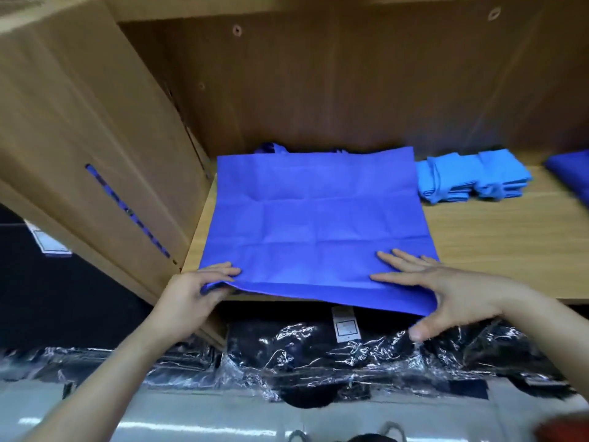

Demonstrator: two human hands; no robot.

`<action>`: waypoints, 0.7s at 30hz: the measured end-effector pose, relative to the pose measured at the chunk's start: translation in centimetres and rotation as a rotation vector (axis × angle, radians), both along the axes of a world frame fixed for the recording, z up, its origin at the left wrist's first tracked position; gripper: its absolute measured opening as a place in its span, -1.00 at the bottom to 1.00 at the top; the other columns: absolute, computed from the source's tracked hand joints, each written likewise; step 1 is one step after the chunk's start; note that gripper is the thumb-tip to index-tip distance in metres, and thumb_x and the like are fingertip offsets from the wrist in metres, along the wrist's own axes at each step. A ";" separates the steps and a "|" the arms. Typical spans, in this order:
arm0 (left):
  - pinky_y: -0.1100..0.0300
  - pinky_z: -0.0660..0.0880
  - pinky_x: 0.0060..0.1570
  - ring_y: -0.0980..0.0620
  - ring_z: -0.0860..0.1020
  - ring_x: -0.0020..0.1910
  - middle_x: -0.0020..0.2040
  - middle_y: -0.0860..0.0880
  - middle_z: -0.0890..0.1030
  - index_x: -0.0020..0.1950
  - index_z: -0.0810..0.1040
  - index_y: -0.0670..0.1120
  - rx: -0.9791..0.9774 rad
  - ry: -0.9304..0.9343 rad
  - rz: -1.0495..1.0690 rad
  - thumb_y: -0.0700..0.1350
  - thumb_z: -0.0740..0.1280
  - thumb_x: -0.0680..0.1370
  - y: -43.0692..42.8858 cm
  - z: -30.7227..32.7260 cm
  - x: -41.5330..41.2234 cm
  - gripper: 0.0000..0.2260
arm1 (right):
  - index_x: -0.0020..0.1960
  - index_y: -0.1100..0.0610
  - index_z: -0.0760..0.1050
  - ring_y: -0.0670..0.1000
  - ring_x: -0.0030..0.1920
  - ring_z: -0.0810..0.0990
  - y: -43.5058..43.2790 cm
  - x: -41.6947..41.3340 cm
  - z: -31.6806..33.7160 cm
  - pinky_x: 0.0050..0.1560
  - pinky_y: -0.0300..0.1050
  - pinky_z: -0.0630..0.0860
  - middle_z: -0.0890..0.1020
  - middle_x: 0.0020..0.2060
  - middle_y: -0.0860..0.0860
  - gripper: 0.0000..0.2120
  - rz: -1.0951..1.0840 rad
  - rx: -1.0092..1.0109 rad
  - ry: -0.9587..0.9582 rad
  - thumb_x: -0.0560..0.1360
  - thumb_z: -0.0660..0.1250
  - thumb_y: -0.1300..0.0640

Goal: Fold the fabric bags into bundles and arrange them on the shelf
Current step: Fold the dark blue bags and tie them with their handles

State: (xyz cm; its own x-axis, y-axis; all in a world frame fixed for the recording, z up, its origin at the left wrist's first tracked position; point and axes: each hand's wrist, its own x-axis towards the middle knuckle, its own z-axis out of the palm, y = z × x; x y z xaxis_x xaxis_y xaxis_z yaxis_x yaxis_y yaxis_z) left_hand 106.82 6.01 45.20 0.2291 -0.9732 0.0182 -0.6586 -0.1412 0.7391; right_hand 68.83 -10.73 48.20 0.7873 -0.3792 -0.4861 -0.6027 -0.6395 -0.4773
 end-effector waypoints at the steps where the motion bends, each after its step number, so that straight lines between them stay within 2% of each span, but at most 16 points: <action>1: 0.40 0.34 0.29 0.40 0.51 0.15 0.01 0.42 0.59 -0.12 0.64 0.18 -0.035 -0.013 0.051 -0.28 0.47 0.46 0.0 0.0 -0.2 -0.69 | 0.42 -0.40 0.16 -0.40 0.44 -0.30 0.2 -0.3 0.1 0.44 -0.30 -0.25 -0.16 0.46 -0.45 -0.09 -0.049 0.052 -0.042 0.12 0.23 -0.63; 2: 0.44 0.36 0.21 0.36 0.53 0.10 -0.03 0.40 0.61 -0.15 0.64 0.17 -0.065 -0.043 0.098 -0.23 0.50 0.43 -0.1 0.0 -0.3 -0.73 | 0.36 -0.34 0.33 -0.42 0.46 -0.14 0.5 -0.5 0.2 0.45 -0.34 -0.14 0.01 0.47 -0.44 -0.17 -0.129 0.112 -0.110 0.15 0.26 -0.61; 3: 0.41 0.37 0.15 0.28 0.54 0.06 -0.08 0.33 0.64 -0.17 0.65 0.14 -0.088 -0.073 0.137 -0.18 0.53 0.41 -0.1 0.0 -0.4 -0.80 | 0.24 -0.26 0.52 -0.39 0.44 0.12 0.7 -0.7 0.2 0.42 -0.38 0.05 0.26 0.43 -0.39 -0.26 -0.248 0.184 -0.203 0.16 0.29 -0.59; 4: 0.33 0.39 0.10 0.19 0.54 0.04 -0.15 0.23 0.66 -0.16 0.68 0.08 -0.093 -0.100 0.185 -0.14 0.54 0.40 -0.2 0.0 -0.5 -0.87 | 0.05 -0.17 0.66 -0.31 0.30 0.42 0.9 -0.9 0.2 0.29 -0.39 0.28 0.52 0.27 -0.30 -0.37 -0.400 0.261 -0.317 0.18 0.34 -0.56; 5: 0.25 0.40 0.06 0.08 0.54 0.02 -0.20 0.17 0.65 -0.14 0.69 0.00 -0.086 -0.113 0.235 -0.11 0.54 0.39 -0.2 0.0 -0.7 -0.91 | -0.12 -0.07 0.71 -0.22 0.05 0.58 1.1 -1.0 0.0 0.07 -0.36 0.43 0.67 0.04 -0.19 -0.47 -0.549 0.312 -0.432 0.23 0.39 -0.49; 6: 0.16 0.42 0.02 -0.02 0.55 0.00 -0.20 0.09 0.63 -0.11 0.70 -0.08 -0.059 -0.119 0.283 -0.09 0.54 0.40 -0.2 -0.2 -0.9 -0.87 | -0.21 -0.01 0.70 -0.19 -0.14 0.60 1.3 -1.1 -0.3 -0.08 -0.30 0.47 0.70 -0.14 -0.12 -0.60 -0.663 0.304 -0.525 0.33 0.43 -0.35; 8: 0.05 0.48 -0.01 -0.15 0.57 -0.05 -0.15 -0.10 0.64 0.00 0.66 -0.18 -0.027 -0.152 0.340 -0.02 0.54 0.40 -0.2 -0.5 -1.2 -0.71 | -0.28 0.02 0.67 -0.17 -0.29 0.52 1.7 -0.8 -1.2 -0.23 -0.23 0.43 0.65 -0.33 -0.12 -0.82 -0.762 0.128 -0.591 0.48 0.43 0.01; 10: 0.08 0.48 -0.01 -0.11 0.58 -0.05 -0.08 -0.07 0.64 0.13 0.62 -0.14 -0.038 -0.148 0.367 -0.04 0.53 0.41 -0.2 -0.3 -1.7 -0.66 | -0.30 0.04 0.63 -0.07 -0.35 0.48 2.2 -0.5 -2.4 -0.30 -0.14 0.38 0.58 -0.41 -0.07 -0.83 -0.830 -0.037 -0.614 0.48 0.45 0.11; 12: 0.16 0.44 0.01 0.03 0.54 -0.03 -0.05 0.07 0.58 0.21 0.56 -0.05 -0.085 -0.114 0.358 -0.14 0.52 0.43 -0.1 0.3 -2.3 -0.63 | -0.27 0.03 0.62 0.07 -0.32 0.56 2.6 0.2 -3.1 -0.24 -0.08 0.44 0.63 -0.38 -0.03 -0.87 -0.927 -0.155 -0.636 0.44 0.49 0.14; 13: 0.16 0.43 0.01 0.06 0.52 -0.02 -0.03 0.10 0.54 0.25 0.54 -0.02 -0.105 -0.138 0.331 -0.18 0.51 0.44 0.0 0.5 -2.5 -0.59 | -0.23 0.03 0.60 0.08 -0.25 0.59 2.9 0.6 -3.4 -0.20 -0.13 0.45 0.65 -0.33 -0.05 -0.89 -0.957 -0.225 -0.641 0.42 0.51 0.17; 15: 0.07 0.50 0.00 0.00 0.51 -0.02 0.06 0.04 0.52 0.28 0.54 0.00 -0.171 -0.293 0.218 -0.23 0.49 0.46 0.0 0.1 -2.3 -0.58 | -0.05 0.06 0.54 0.00 -0.14 0.58 3.3 1.3 -3.9 -0.13 -0.29 0.38 0.63 -0.20 -0.10 -0.79 -0.957 -0.375 -0.638 0.40 0.52 0.23; 16: 0.03 0.52 -0.03 -0.06 0.50 -0.01 0.11 -0.03 0.52 0.25 0.57 -0.02 -0.215 -0.404 0.148 -0.24 0.46 0.48 0.0 -0.4 -2.0 -0.64 | 0.07 0.06 0.52 -0.05 -0.07 0.56 3.4 1.4 -4.0 -0.05 -0.32 0.37 0.60 -0.12 -0.07 -0.69 -0.922 -0.431 -0.645 0.40 0.52 0.25; 18: -0.03 0.52 0.00 -0.17 0.48 0.08 0.22 -0.14 0.52 0.16 0.65 -0.06 -0.244 -0.598 0.032 -0.18 0.33 0.56 0.2 -1.2 -1.1 -0.80 | 0.28 0.05 0.47 -0.02 0.04 0.53 3.3 1.4 -4.4 0.11 -0.18 0.45 0.54 0.07 0.02 -0.50 -0.776 -0.532 -0.674 0.40 0.49 0.30; 20: -0.13 0.49 0.14 -0.21 0.45 0.27 0.36 -0.13 0.50 0.22 0.62 -0.08 -0.145 -0.701 -0.118 -0.01 0.13 0.63 0.4 -1.6 -0.6 -0.66 | 0.31 0.04 0.50 0.11 0.14 0.53 3.2 0.9 -4.9 0.11 0.04 0.50 0.48 0.24 0.09 -0.49 -0.629 -0.652 -0.604 0.41 0.45 0.35; 21: -0.15 0.44 0.24 -0.14 0.40 0.38 0.42 -0.07 0.45 0.32 0.56 -0.07 -0.069 -0.710 -0.182 0.07 0.04 0.65 0.6 -1.8 -0.4 -0.58 | 0.28 0.04 0.54 0.15 0.21 0.51 3.2 0.7 -5.2 0.12 0.13 0.47 0.48 0.30 0.09 -0.51 -0.564 -0.739 -0.514 0.41 0.41 0.38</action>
State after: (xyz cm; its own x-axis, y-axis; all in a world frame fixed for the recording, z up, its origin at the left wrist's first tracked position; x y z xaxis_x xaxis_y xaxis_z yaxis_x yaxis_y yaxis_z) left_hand 106.40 6.58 43.41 -0.0255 -0.9860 0.1649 -0.9906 0.0471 0.1286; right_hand 69.56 -7.48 43.02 0.4509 -0.8188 0.3553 -0.7386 -0.5657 -0.3665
